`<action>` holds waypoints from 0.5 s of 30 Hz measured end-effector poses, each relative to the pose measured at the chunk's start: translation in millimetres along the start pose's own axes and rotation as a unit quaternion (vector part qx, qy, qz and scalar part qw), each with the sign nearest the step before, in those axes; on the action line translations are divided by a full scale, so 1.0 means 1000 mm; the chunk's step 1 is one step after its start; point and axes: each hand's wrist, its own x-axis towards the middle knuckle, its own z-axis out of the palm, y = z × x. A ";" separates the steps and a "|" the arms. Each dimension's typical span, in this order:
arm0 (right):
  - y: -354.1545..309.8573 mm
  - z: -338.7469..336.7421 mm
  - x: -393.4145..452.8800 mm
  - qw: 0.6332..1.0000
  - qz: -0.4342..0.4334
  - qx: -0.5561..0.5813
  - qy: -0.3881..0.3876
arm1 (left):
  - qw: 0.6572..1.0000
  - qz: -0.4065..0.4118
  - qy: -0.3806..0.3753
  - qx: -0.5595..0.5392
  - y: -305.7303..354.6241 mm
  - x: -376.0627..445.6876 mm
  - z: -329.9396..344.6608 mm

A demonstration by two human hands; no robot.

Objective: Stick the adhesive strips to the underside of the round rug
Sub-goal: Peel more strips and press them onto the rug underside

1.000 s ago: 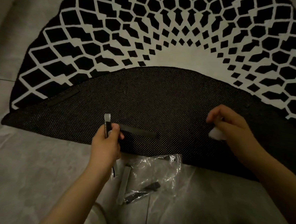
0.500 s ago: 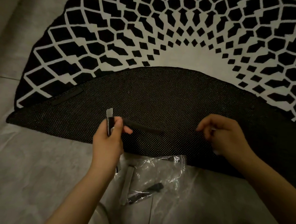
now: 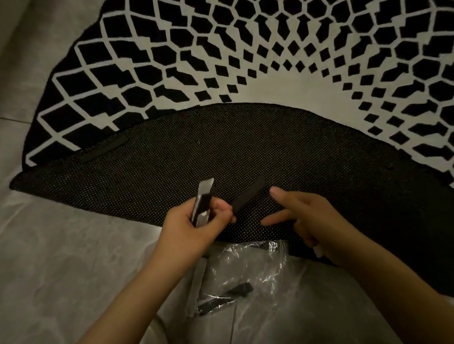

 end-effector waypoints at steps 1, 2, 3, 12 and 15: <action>-0.001 0.002 0.000 1.000 -0.005 0.009 0.006 | 1.000 0.005 -0.009 0.011 0.000 0.000 0.000; -0.001 0.002 0.000 0.999 -0.010 0.025 0.021 | 1.000 0.004 -0.016 0.022 -0.002 0.001 0.000; 0.000 0.002 0.001 0.998 -0.015 0.041 0.039 | 0.999 0.002 -0.019 0.036 -0.004 0.001 0.000; 0.005 0.007 0.011 0.997 -0.022 0.048 0.056 | 0.991 -0.003 0.089 0.095 -0.018 0.014 -0.010; -0.006 0.015 0.021 0.994 -0.030 0.069 0.081 | 0.981 -0.062 0.175 0.051 -0.019 0.033 -0.020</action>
